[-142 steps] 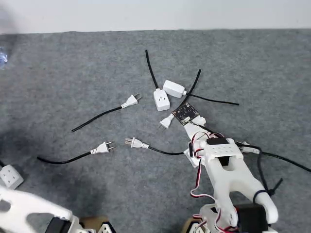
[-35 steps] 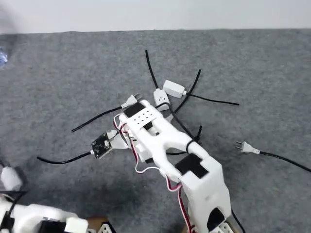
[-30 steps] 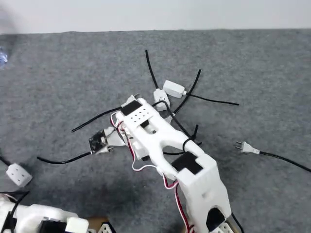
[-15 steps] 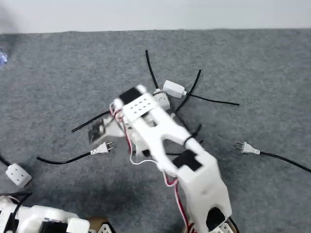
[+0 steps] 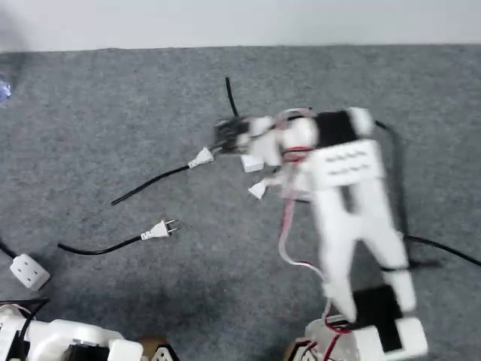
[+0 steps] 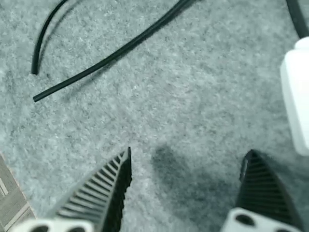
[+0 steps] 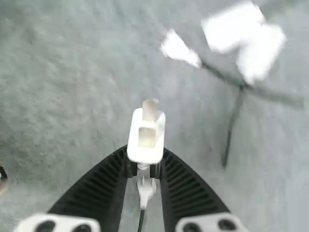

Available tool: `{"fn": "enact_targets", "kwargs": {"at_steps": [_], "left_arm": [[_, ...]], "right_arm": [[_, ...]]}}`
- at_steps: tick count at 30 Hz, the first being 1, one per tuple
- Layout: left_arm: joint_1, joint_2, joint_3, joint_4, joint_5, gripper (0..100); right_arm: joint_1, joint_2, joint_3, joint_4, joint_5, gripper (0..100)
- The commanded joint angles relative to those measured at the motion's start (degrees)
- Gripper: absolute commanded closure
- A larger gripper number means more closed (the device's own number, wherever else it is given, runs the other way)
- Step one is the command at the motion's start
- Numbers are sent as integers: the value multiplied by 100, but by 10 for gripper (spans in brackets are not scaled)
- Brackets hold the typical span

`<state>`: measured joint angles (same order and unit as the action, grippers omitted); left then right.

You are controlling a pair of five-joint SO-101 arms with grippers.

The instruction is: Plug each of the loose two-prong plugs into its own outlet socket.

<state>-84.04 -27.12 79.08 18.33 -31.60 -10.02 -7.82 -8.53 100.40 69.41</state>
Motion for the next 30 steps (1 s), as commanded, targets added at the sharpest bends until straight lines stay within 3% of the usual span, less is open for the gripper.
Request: {"fn": "enact_targets", "kwargs": {"at_steps": [1,8,14,17,21,23,27,30], "left_arm": [[-44,53,101,404,-79,655],[-26,53,101,431,-62,655],[9,53,101,431,-62,655],[9,53,101,431,-62,655],[9,53,101,431,-62,655],[9,53,101,431,-62,655],[9,53,101,431,-70,655],[9,53,101,431,-70,655]], "right_arm": [[1218,-347,220,251,686,991],[2554,-22,668,119,1855,991],[3064,673,853,-602,1890,989],[2985,910,1178,-778,1899,935],[2879,919,1459,-1156,1916,674],[2738,919,1468,-1253,1960,589],[1956,743,1407,-1244,1943,567],[1015,497,1380,-1341,1327,567]]}}
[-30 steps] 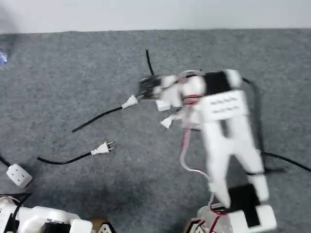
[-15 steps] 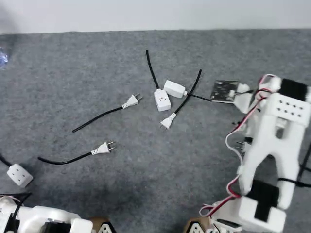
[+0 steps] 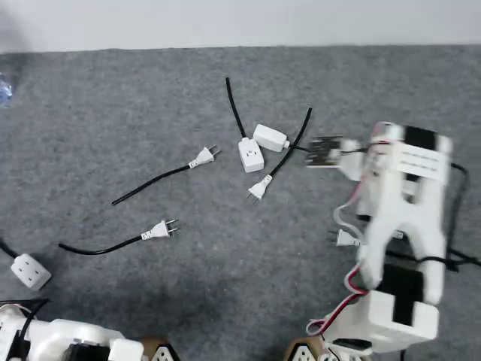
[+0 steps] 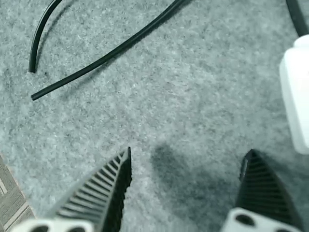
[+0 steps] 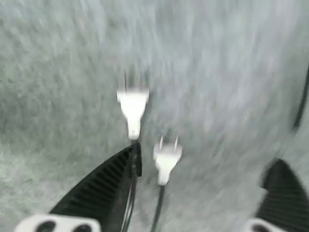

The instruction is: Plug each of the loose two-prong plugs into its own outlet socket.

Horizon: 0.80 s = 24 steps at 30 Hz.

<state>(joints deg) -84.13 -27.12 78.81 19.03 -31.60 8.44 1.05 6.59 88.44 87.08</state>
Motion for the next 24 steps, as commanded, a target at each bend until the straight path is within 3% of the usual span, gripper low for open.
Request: {"fn": "enact_targets", "kwargs": {"at_steps": [1,6,9,14,24], "left_arm": [[18,53,127,360,-70,655],[-26,53,127,360,-70,655],[-26,53,127,360,-70,655],[-26,53,127,360,-79,655],[-35,53,127,360,-79,655]], "right_arm": [[-1147,-435,-132,-303,-703,567],[-2457,-207,44,-1464,-1837,567],[-2905,242,97,-1956,-1925,567],[-2897,1130,9,-2941,-1925,567],[-2888,2756,-1741,-2527,-1697,567]]}}
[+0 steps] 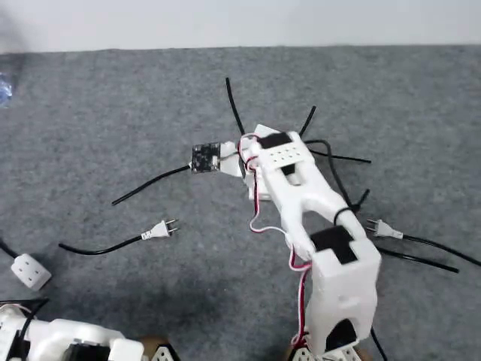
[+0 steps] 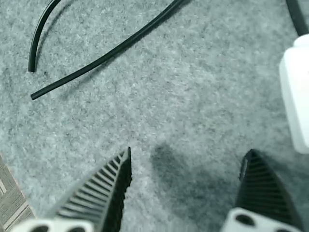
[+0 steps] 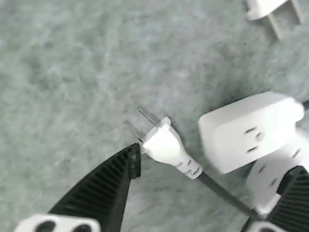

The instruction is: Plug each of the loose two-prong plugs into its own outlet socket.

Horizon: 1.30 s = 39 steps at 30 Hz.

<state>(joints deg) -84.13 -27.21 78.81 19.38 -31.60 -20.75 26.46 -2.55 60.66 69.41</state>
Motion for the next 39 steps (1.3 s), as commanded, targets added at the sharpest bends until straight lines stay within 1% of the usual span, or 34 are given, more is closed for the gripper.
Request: {"fn": "enact_targets", "kwargs": {"at_steps": [1,5,8,11,13,19,25,29,33,35,36,37,39], "left_arm": [[-35,62,127,325,-79,655],[-35,62,127,325,-79,655],[-35,62,127,325,-79,655],[-35,62,127,325,-79,655],[-35,62,127,325,-79,655],[-35,62,127,325,-79,655],[-35,62,127,325,-79,655],[-35,62,127,325,-79,655],[-35,62,127,325,-79,655],[-35,62,127,325,-79,655],[-35,62,127,325,-79,655],[-35,62,127,325,-79,655],[-35,62,127,325,-79,655]], "right_arm": [[22,365,-1073,418,79,567],[75,989,-1899,1059,79,567],[127,1341,-2215,1780,79,567],[145,1376,-2347,2466,88,567],[163,1209,-2356,2642,97,567],[136,822,-2295,2809,88,567],[171,1358,-2224,2246,88,567],[127,1437,-2224,1798,88,567],[127,1464,-2207,1745,88,580],[163,1464,-2207,1895,88,655],[163,1464,-2198,1947,88,720],[163,1473,-2198,1991,88,801],[163,1552,-2224,2026,88,995]]}}
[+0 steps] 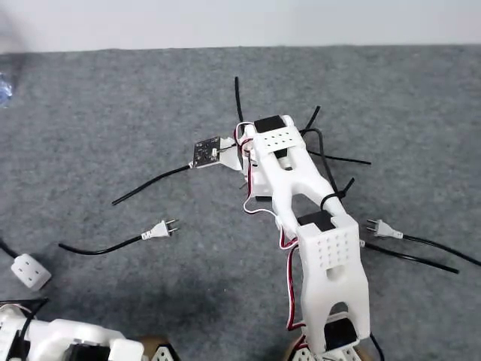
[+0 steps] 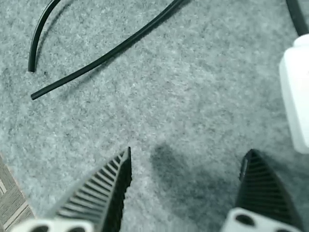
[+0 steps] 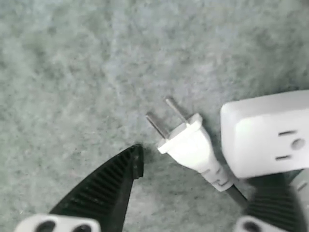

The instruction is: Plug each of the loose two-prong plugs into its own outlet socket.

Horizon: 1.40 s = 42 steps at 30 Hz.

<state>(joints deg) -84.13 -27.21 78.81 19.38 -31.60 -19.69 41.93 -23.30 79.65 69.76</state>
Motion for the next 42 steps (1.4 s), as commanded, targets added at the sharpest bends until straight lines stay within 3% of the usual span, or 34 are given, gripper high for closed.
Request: {"fn": "enact_targets", "kwargs": {"at_steps": [1,3,5,13,21,26,30,35,42], "left_arm": [[-35,62,127,325,-79,655],[-35,62,127,325,-79,655],[-35,62,127,325,-79,655],[-35,62,127,325,-79,655],[-26,62,127,325,-79,655],[-26,62,127,325,-79,655],[-18,62,136,316,-79,655],[-26,62,136,308,-79,655],[-26,62,136,308,-79,655]], "right_arm": [[57,48,-149,127,53,991],[57,127,-132,207,53,928],[48,154,-149,365,53,994],[57,-426,-149,1552,255,990],[286,-2492,44,2343,-35,990],[1156,-3811,1310,2334,-26,990],[2220,-4462,2268,2264,607,990],[3486,-4884,3007,1314,1020,990],[4022,-4945,3886,541,1029,954]]}}
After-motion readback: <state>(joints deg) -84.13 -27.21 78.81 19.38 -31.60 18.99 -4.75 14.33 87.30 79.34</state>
